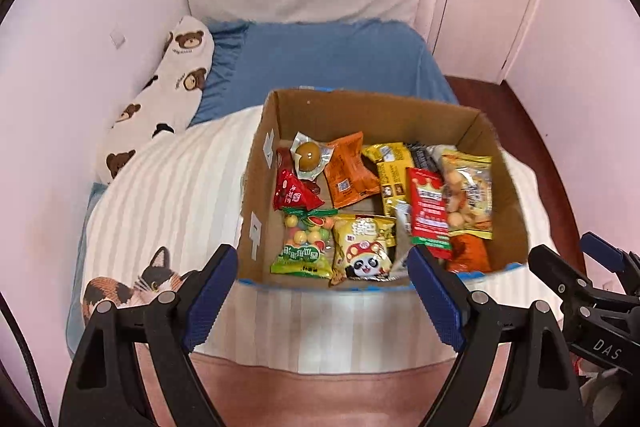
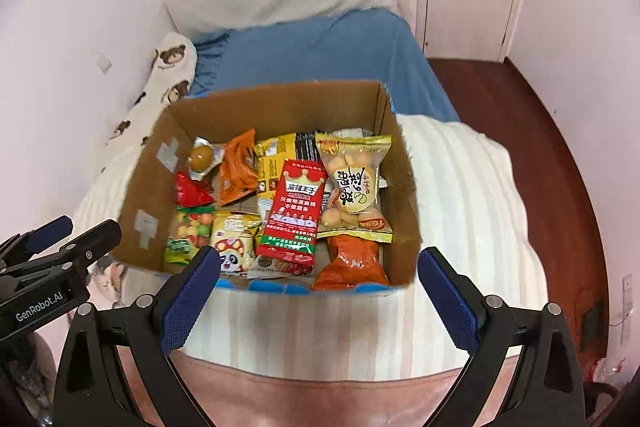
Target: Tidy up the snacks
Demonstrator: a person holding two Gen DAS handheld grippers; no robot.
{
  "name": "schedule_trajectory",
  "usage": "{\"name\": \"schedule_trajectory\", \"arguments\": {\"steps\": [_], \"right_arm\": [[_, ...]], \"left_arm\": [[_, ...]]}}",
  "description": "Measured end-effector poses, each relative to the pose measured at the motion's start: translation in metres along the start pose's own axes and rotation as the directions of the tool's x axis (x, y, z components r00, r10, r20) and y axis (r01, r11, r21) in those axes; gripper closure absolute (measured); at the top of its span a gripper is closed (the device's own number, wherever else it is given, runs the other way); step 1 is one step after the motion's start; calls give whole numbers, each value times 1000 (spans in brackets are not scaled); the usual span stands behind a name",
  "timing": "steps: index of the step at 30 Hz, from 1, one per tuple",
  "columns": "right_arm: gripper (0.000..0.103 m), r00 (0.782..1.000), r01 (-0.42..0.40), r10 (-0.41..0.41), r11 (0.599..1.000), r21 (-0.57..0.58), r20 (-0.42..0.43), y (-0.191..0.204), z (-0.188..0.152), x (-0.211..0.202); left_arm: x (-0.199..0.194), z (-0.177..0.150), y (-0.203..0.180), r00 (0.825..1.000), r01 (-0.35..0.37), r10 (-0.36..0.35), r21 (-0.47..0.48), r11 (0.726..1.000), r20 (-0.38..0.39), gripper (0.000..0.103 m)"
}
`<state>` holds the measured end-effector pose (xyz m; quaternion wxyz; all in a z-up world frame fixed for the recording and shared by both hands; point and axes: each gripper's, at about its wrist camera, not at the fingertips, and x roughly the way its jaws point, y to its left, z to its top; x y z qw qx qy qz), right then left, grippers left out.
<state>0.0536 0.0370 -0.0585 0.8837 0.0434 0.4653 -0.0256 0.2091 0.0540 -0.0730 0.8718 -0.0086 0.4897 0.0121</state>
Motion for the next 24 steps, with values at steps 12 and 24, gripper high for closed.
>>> {"name": "schedule_trajectory", "arguments": {"steps": [12, 24], "right_arm": [[1, 993, -4, 9, 999, -45, 118, 8, -37, -107], [1, 979, -19, 33, 997, -70, 202, 16, -65, -183]], "left_arm": [[-88, -42, 0, 994, 0, 0, 3, 1000, 106, 16], [-149, -70, -3, 985, 1, -1, -2, 1000, 170, 16]]}}
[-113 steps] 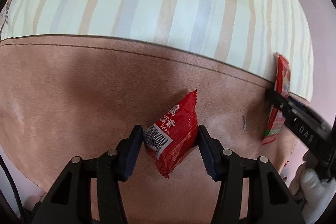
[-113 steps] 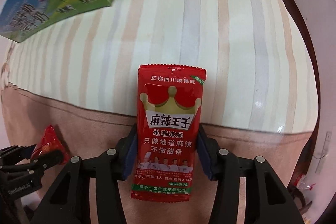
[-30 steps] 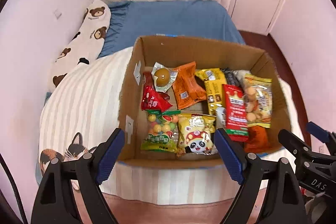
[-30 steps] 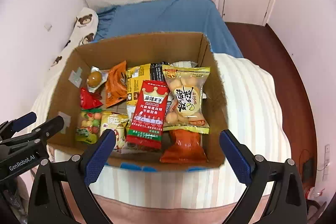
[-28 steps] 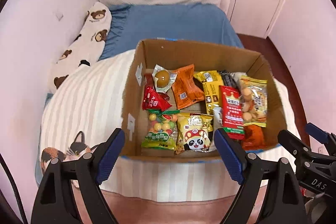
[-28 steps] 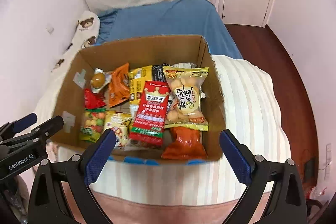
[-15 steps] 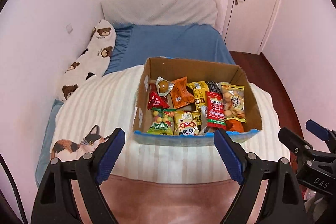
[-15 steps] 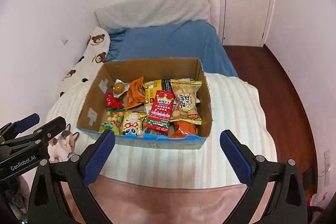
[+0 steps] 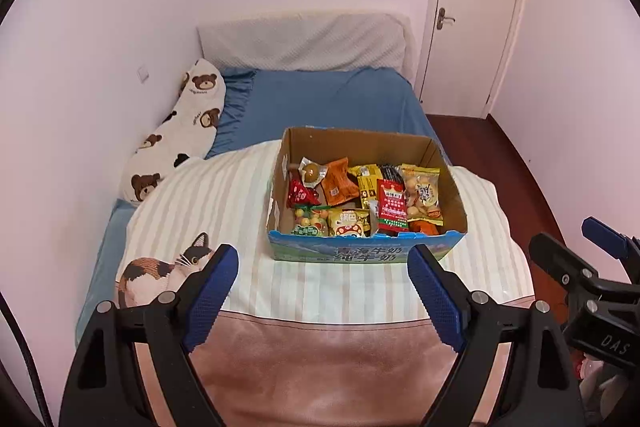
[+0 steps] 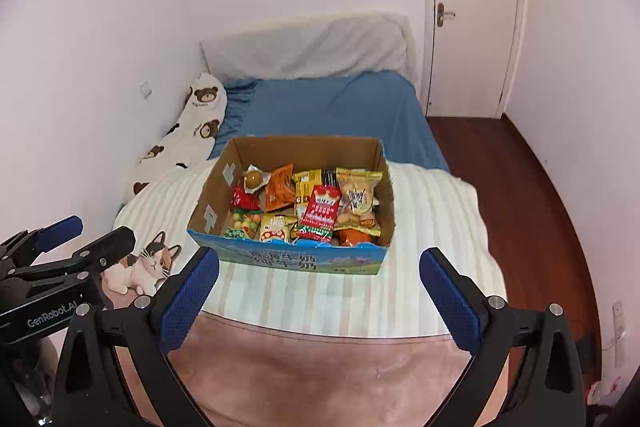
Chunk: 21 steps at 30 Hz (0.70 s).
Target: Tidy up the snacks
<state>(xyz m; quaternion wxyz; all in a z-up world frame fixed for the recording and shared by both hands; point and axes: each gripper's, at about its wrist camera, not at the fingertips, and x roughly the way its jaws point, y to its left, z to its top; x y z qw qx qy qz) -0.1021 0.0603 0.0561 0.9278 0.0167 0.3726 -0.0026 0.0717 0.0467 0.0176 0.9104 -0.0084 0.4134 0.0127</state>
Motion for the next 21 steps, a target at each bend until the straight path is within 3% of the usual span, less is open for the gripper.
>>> {"name": "schedule_trajectory", "arguments": {"steps": [14, 16, 17, 21], "right_arm": [[1, 997, 9, -8, 1000, -13, 78, 5, 0, -44], [1, 997, 19, -18, 1000, -13, 80, 4, 0, -44], [0, 997, 21, -20, 1000, -12, 80, 3, 0, -43], [0, 997, 31, -31, 1000, -3, 66, -2, 2, -31]], "left_arm": [[-23, -5, -6, 999, -6, 6, 7, 1000, 38, 16], [-19, -4, -6, 999, -11, 11, 4, 1000, 31, 11], [-16, -4, -6, 1000, -10, 10, 5, 1000, 26, 0], [-6, -3, -8, 1000, -21, 21, 11, 1000, 22, 0]]}}
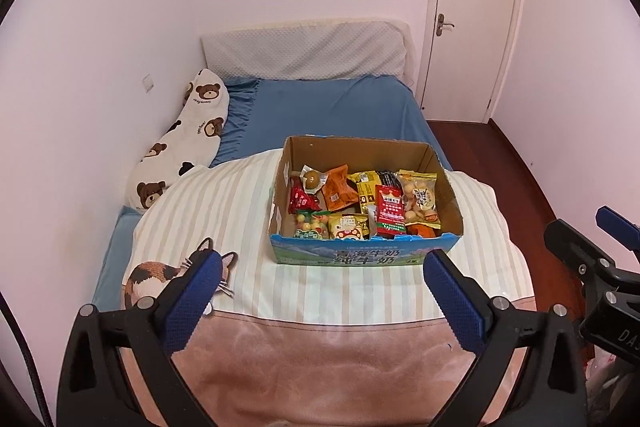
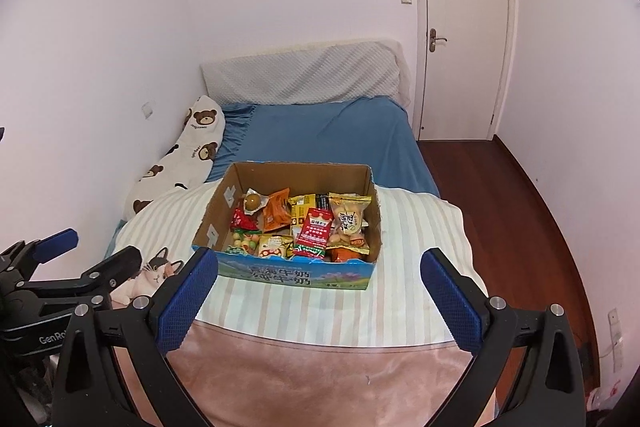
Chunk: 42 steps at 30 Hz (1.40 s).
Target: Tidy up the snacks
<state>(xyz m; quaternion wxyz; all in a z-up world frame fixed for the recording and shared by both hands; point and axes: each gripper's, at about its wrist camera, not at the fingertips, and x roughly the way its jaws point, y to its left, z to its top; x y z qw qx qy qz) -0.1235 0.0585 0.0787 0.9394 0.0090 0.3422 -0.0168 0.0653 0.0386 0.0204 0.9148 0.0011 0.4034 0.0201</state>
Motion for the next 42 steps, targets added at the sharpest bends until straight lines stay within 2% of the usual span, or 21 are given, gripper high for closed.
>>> {"name": "schedule_trajectory", "arguments": {"steps": [13, 24, 32, 42], "right_arm": [[0, 996, 68, -67, 998, 14, -61, -20, 9, 68], [0, 987, 94, -88, 995, 37, -136, -37, 10, 129], [0, 982, 111, -104, 993, 32, -160, -40, 14, 164], [0, 969, 117, -107, 993, 29, -224, -43, -4, 194]], "left_arm": [[59, 11, -4, 997, -45, 44, -14, 999, -64, 0], [116, 23, -5, 989, -77, 74, -14, 997, -125, 0], [147, 26, -2, 985, -44, 36, -38, 998, -170, 0], [170, 17, -12, 972, -31, 33, 15, 999, -231, 0]]}}
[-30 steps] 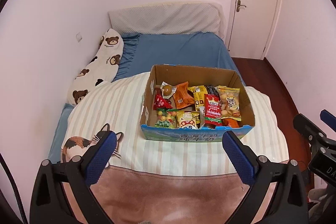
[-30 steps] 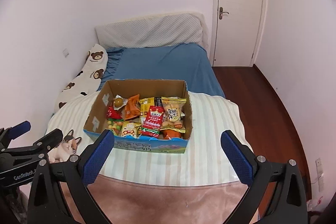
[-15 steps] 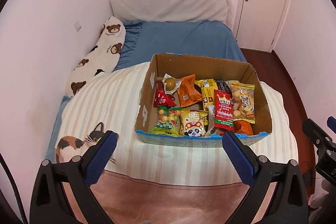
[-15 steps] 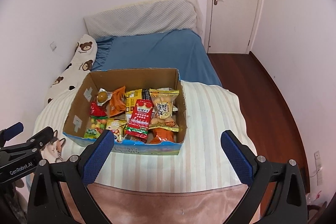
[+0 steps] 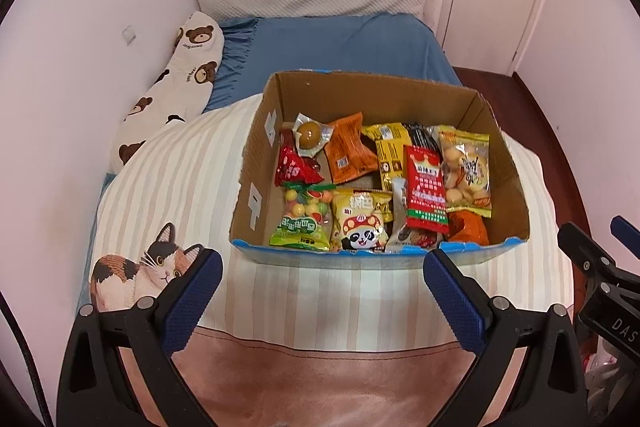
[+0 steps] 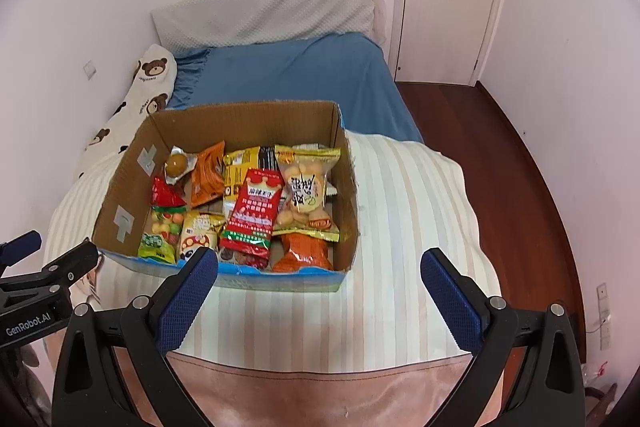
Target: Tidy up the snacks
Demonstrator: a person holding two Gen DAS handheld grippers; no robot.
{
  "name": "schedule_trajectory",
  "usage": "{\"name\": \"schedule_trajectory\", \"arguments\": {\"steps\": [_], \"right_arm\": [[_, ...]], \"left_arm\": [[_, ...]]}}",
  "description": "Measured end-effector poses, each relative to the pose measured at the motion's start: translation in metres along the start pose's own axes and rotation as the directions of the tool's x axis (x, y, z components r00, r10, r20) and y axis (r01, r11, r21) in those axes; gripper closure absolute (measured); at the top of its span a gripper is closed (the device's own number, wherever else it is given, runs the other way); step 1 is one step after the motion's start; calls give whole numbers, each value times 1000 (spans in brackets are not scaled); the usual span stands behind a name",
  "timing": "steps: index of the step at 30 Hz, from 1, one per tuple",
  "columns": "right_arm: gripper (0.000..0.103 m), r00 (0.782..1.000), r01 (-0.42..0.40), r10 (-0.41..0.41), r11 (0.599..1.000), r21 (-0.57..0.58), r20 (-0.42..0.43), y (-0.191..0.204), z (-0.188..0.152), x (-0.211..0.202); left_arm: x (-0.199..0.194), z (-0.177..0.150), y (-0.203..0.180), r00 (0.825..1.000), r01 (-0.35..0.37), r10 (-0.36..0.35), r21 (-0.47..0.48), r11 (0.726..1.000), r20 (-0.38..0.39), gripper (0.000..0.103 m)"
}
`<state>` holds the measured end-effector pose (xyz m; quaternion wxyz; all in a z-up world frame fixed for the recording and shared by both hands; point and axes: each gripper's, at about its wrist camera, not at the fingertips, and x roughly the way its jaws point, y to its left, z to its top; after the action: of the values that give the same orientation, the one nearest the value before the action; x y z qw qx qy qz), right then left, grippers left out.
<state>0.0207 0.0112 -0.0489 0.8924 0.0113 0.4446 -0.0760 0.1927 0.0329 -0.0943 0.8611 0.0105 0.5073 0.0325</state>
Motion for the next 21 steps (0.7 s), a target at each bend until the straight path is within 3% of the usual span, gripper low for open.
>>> {"name": "schedule_trajectory", "arguments": {"steps": [21], "right_arm": [[0, 1000, 6, -7, 1000, -7, -26, 2, -2, 11]], "left_arm": [[14, 0, -2, 1000, 2, -1, 20, 1000, -24, 0]]}}
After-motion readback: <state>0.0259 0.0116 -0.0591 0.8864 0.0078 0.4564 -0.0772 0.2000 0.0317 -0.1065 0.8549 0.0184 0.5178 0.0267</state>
